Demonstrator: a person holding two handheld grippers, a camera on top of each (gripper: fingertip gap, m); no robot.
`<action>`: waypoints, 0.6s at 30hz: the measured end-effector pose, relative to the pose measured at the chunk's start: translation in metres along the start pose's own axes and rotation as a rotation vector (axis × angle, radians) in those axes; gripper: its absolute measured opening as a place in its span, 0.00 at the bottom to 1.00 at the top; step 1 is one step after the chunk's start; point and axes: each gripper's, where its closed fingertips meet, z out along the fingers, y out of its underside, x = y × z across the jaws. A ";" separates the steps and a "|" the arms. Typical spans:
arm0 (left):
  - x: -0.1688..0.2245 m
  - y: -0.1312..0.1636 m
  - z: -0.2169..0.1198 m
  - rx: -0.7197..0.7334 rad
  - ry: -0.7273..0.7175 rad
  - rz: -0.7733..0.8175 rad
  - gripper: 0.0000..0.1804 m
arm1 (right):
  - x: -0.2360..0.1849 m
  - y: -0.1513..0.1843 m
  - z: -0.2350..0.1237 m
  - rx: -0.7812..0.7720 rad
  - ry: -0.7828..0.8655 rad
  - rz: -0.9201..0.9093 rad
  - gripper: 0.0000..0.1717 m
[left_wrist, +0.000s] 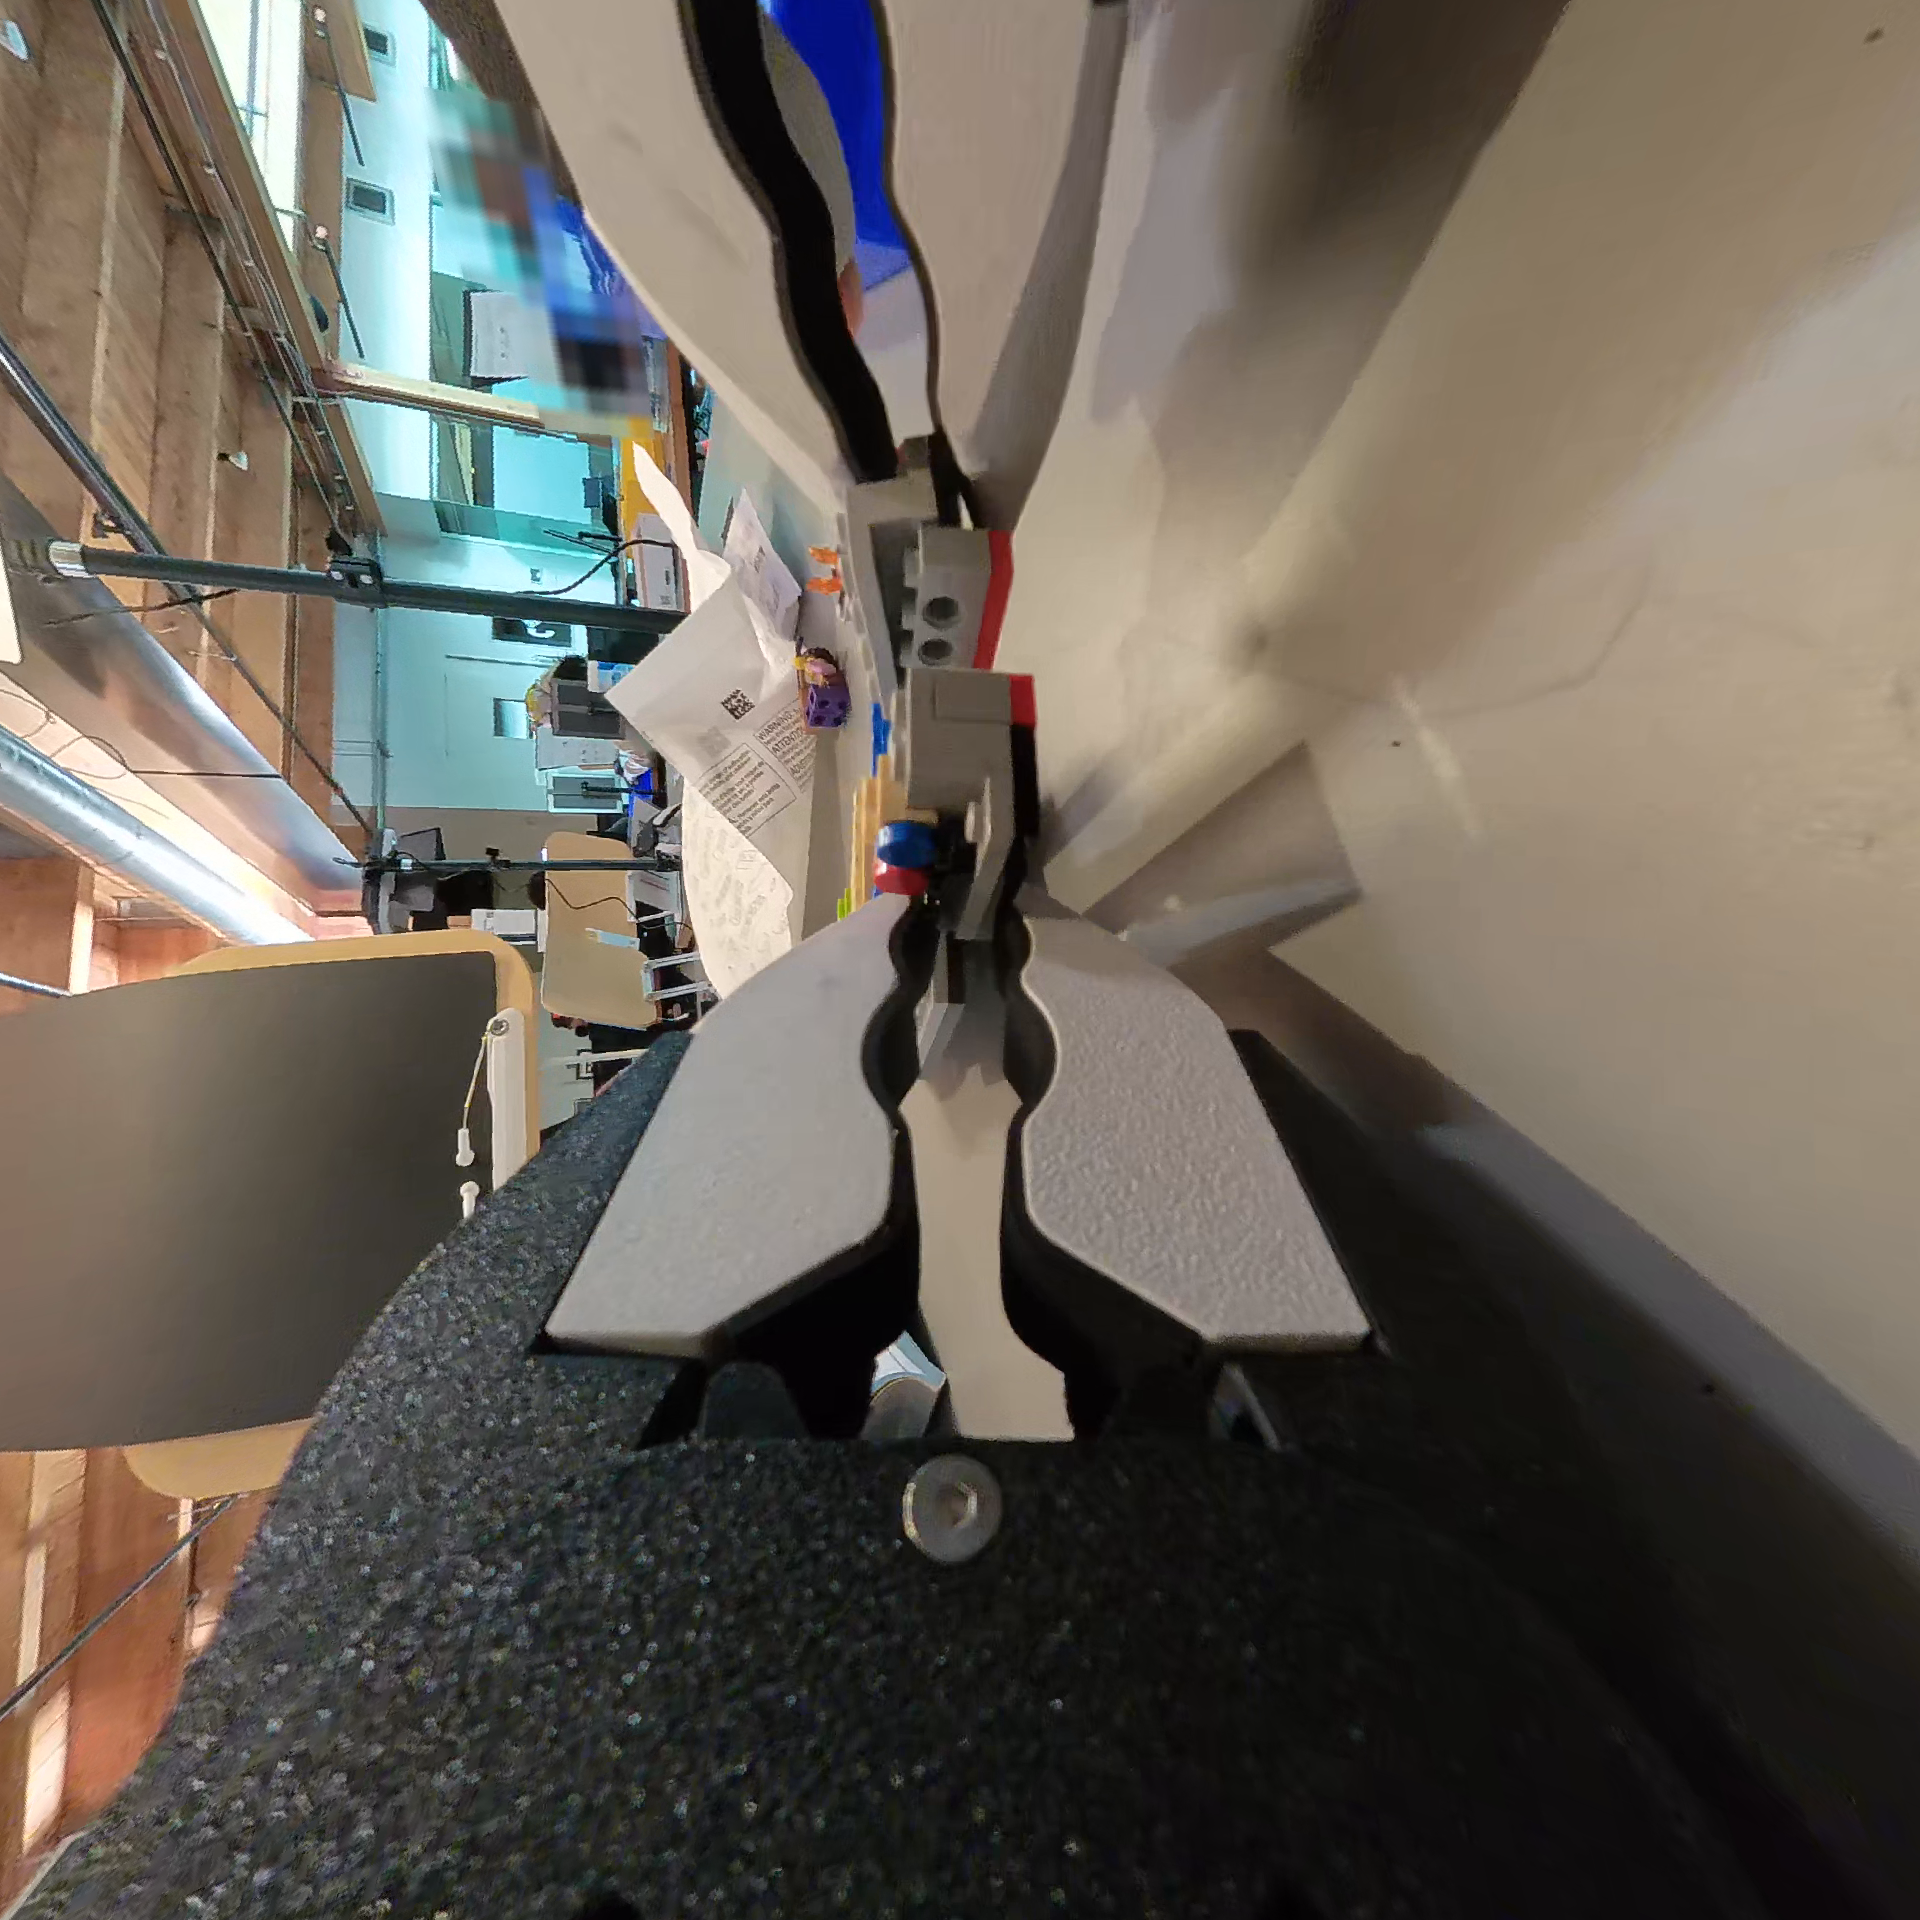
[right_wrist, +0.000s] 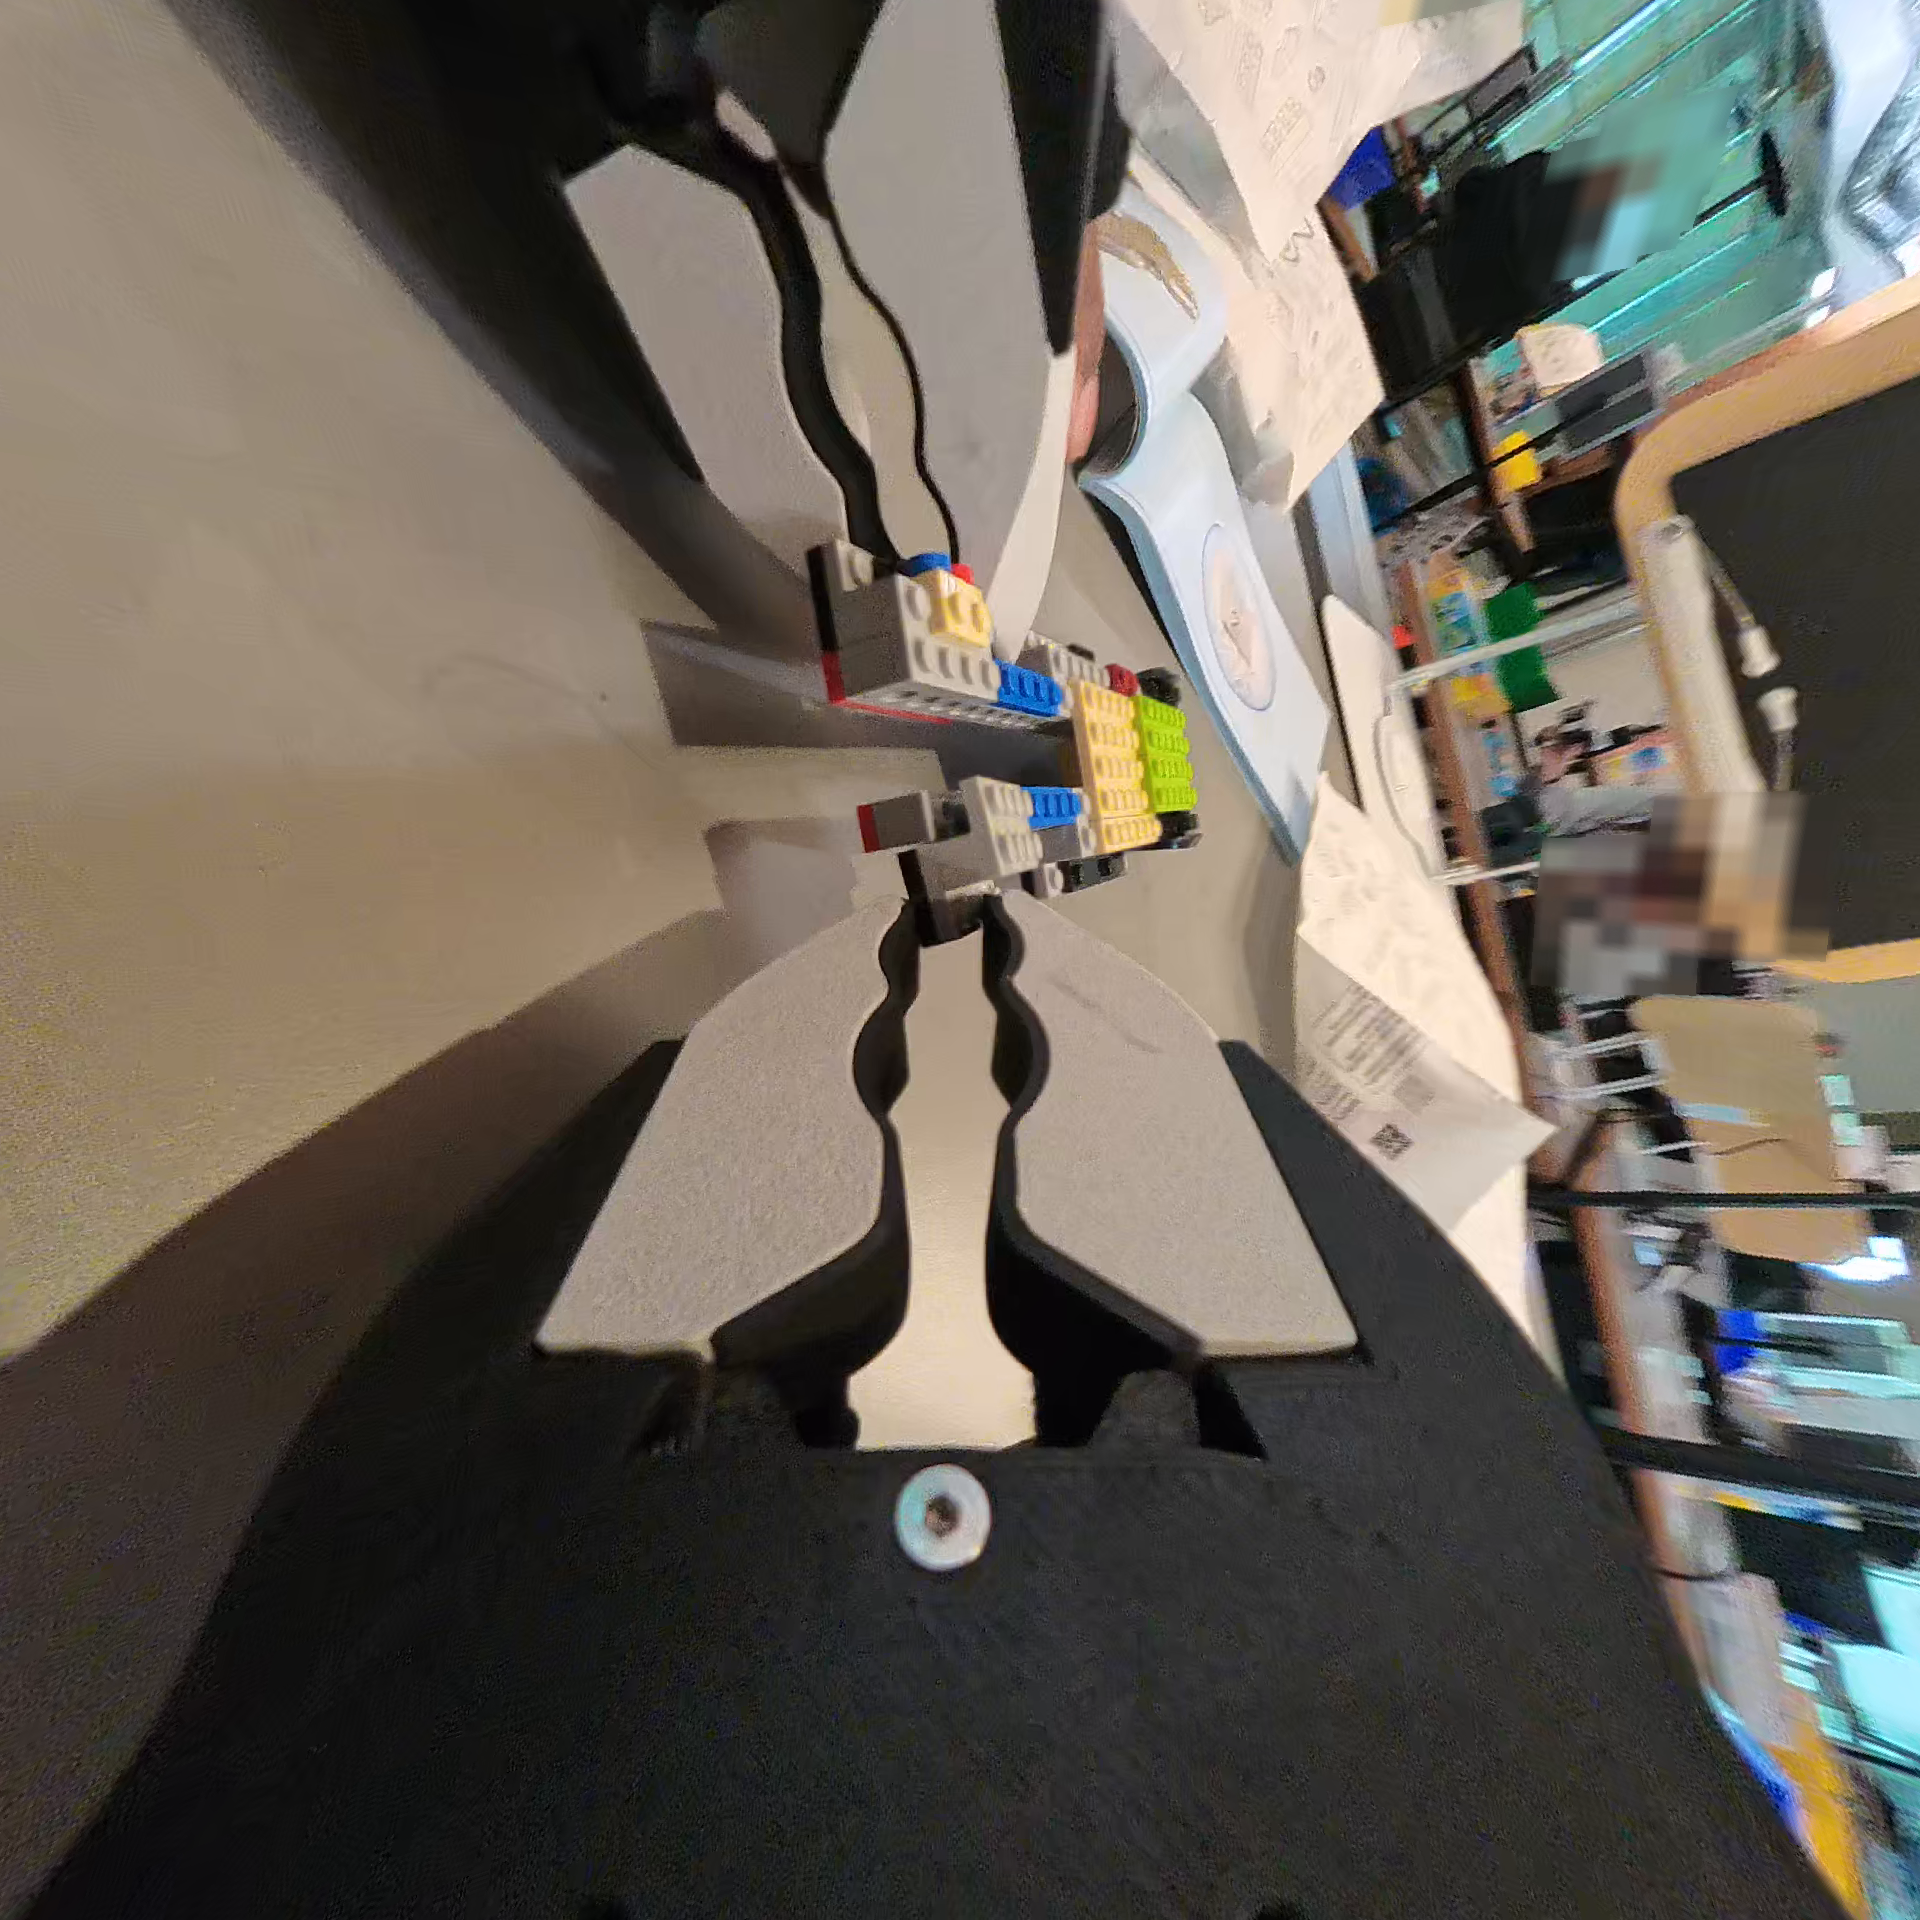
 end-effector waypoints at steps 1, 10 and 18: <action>0.001 0.000 0.000 -0.002 0.006 0.003 0.06 | -0.001 0.000 0.001 -0.009 0.010 -0.023 0.07; 0.007 0.003 0.002 -0.026 0.005 0.053 0.06 | 0.010 0.001 -0.002 0.078 -0.108 0.365 0.05; 0.013 0.014 0.006 -0.041 0.086 -0.026 0.08 | -0.003 0.013 0.003 0.018 -0.071 0.285 0.05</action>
